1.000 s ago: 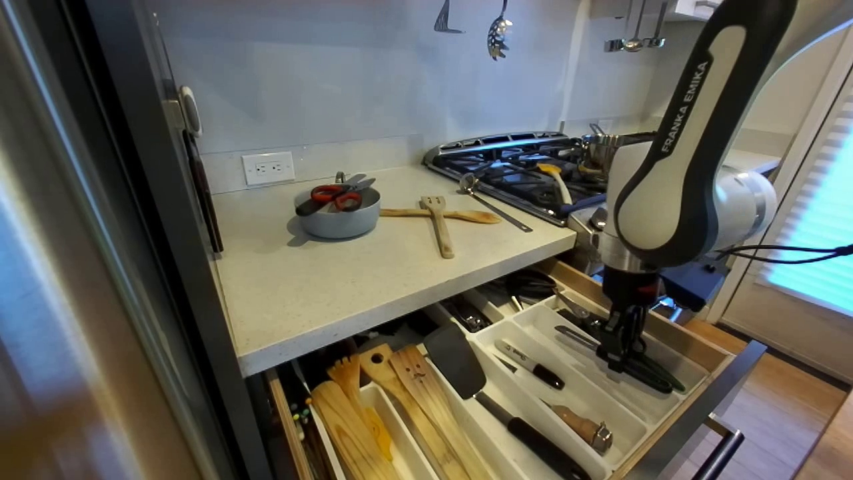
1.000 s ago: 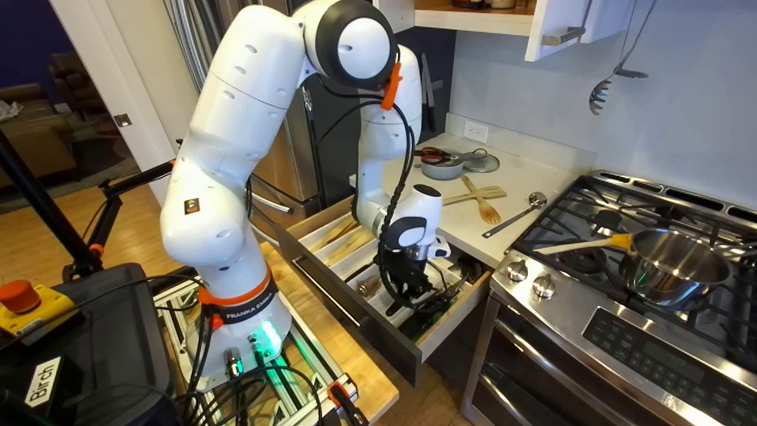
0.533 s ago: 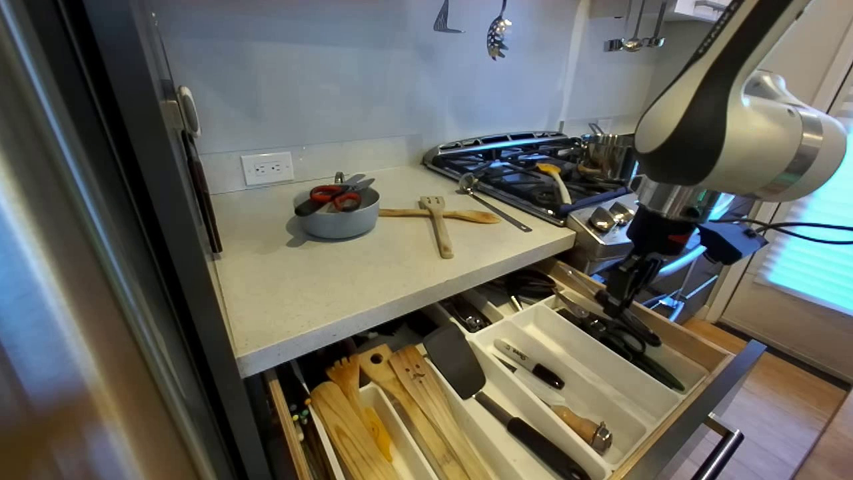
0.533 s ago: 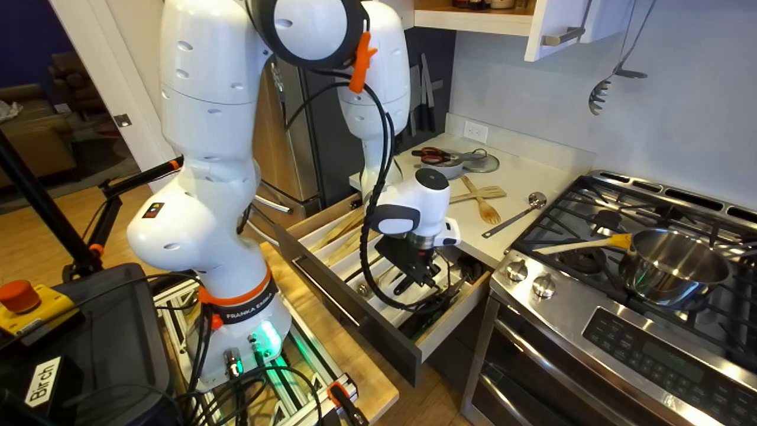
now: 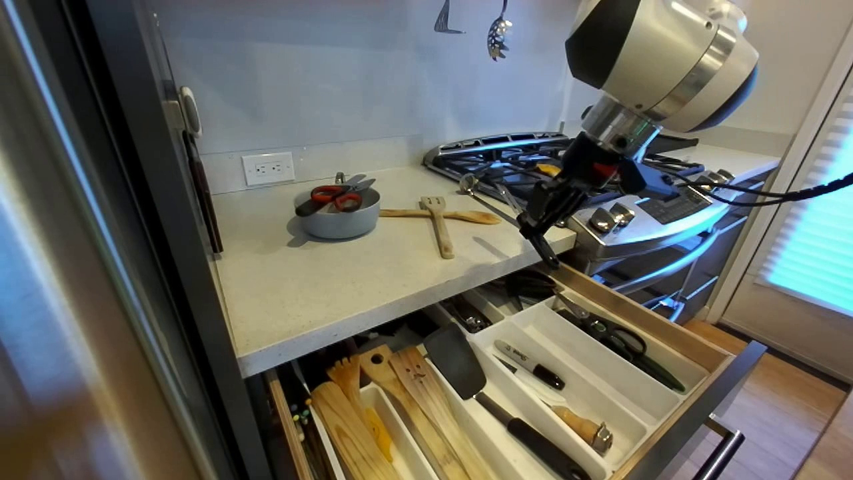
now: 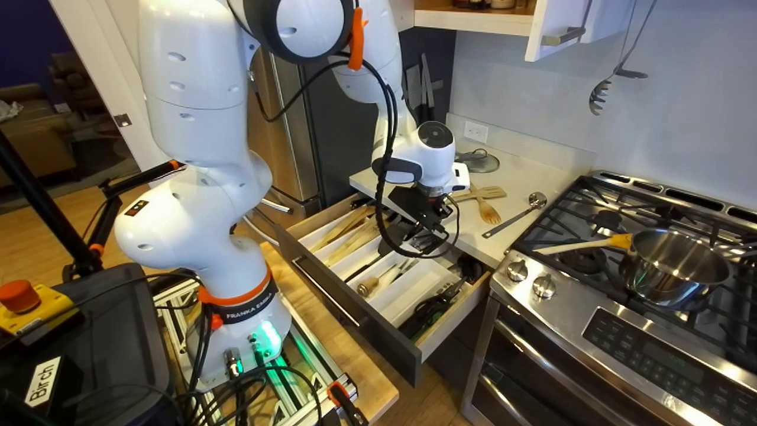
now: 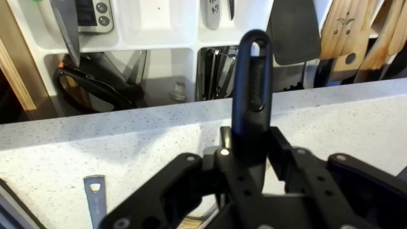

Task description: Pick up the potato peeler from the open drawer and put it on the kitchen counter

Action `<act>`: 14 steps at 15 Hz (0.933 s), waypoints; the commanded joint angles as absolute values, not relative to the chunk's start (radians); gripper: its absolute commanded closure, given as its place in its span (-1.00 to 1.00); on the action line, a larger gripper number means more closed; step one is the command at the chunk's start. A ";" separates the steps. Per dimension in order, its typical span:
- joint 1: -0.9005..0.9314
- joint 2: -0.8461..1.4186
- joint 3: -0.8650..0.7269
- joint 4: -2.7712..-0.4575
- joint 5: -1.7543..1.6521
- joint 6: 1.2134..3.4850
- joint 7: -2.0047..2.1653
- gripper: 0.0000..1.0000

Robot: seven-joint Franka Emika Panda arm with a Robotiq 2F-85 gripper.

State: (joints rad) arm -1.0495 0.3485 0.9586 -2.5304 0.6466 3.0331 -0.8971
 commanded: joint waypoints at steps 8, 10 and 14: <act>-0.713 0.278 0.606 -2.165 0.505 2.427 -0.301 0.85; -0.561 0.318 0.450 -2.060 0.459 2.352 -0.158 0.85; -0.258 0.409 0.183 -1.938 0.361 2.434 0.106 0.85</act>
State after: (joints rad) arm -0.4535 0.3161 0.3456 -2.0351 0.4477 2.3930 -0.0698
